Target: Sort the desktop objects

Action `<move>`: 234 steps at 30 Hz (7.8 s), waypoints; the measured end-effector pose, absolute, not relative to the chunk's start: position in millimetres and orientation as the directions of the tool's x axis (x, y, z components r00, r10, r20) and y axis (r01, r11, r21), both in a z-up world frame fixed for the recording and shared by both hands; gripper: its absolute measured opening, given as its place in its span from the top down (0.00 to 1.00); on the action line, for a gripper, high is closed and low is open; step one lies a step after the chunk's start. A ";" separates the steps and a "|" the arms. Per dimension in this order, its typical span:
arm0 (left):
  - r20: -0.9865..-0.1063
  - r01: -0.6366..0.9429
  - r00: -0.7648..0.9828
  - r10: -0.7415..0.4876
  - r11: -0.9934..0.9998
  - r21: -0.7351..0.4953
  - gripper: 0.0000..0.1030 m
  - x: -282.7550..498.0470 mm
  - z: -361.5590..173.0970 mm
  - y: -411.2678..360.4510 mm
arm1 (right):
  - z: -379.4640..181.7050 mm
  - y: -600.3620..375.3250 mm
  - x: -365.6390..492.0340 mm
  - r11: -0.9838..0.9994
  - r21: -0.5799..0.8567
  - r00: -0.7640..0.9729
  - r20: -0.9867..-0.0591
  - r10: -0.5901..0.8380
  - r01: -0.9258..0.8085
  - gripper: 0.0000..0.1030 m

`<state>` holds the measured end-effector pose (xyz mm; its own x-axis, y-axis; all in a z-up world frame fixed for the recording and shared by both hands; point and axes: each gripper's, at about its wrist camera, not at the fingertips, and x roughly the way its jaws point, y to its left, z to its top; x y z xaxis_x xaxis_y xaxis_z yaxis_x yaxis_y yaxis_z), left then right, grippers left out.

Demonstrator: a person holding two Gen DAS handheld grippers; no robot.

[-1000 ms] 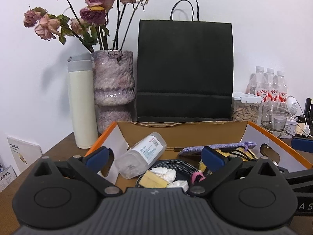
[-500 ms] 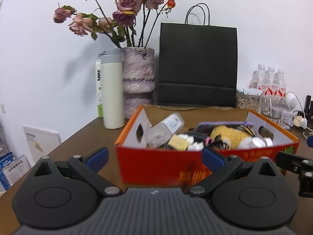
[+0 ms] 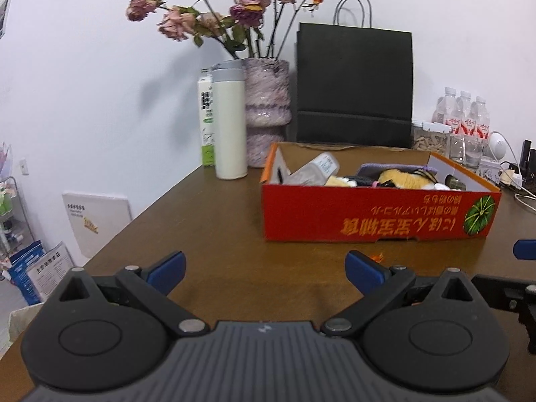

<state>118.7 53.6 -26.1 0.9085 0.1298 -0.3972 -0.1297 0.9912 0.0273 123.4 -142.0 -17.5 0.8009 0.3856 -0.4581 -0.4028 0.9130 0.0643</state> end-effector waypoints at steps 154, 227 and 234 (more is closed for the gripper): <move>-0.160 -0.001 0.987 0.004 1.000 0.018 0.00 281.5 -14.3 -19.7 | -16.5 -172.9 278.7 0.975 -0.063 0.962 -0.188 0.200 -0.215 0.00; -0.214 -0.025 0.976 0.036 0.998 0.055 0.00 100.2 -18.7 -5.9 | -12.4 -169.7 96.7 0.978 -0.013 0.952 -0.230 0.201 -0.209 0.00; -0.215 -0.024 0.976 0.036 0.998 0.055 0.00 100.2 -18.7 -5.5 | -12.3 -169.7 96.5 0.978 -0.012 0.952 -0.231 0.201 -0.210 0.00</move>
<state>100.2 -5.5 -18.7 0.9759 0.0356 -0.2154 -0.0244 0.9982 0.0547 96.5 -169.7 -12.3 0.9519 0.2014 -0.2308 -0.2098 0.9777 -0.0124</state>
